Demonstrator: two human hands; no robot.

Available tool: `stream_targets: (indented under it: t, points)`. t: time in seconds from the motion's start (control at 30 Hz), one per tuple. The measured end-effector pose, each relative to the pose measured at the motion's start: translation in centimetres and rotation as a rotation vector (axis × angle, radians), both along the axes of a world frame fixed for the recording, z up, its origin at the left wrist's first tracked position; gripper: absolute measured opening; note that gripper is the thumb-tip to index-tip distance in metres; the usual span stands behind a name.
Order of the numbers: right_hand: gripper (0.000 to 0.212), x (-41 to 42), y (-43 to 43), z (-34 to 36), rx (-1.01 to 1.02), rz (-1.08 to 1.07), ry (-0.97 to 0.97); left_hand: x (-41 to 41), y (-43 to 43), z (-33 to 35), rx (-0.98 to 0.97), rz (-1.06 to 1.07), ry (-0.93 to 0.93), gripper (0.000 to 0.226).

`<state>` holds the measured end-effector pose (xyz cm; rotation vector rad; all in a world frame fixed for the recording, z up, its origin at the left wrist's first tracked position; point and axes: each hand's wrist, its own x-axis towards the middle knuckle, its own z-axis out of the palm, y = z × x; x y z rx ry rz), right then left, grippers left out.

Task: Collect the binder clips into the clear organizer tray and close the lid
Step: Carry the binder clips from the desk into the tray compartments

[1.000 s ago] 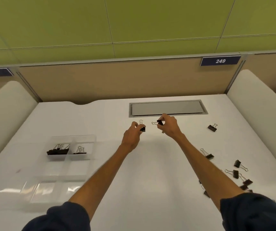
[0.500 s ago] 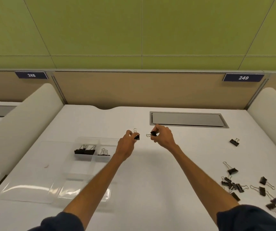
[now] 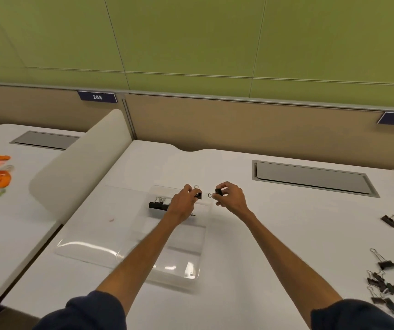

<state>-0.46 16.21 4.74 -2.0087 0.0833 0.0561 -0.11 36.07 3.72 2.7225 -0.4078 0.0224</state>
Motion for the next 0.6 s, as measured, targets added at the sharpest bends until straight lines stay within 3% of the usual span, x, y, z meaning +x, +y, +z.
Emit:
stream_targets:
  t: [0.17,0.37,0.5,0.6]
  points:
    - [0.023,0.7,3.1,-1.0,-0.055,0.076,-0.069,0.2,3.3,-0.8,0.023,0.032,0.002,0.032]
    - [0.03,0.5,5.4,-1.8,-0.332,0.146,-0.115,0.3,4.7,-2.1,-0.006,0.018,-0.002,0.032]
    - [0.047,0.4,5.8,-2.3,-0.492,0.283,-0.067,0.3,4.8,-2.7,0.081,-0.015,0.072,0.041]
    - [0.044,0.2,5.8,-2.9,-0.56,0.274,-0.097,0.0,5.0,-3.2,0.108,-0.026,0.066,0.043]
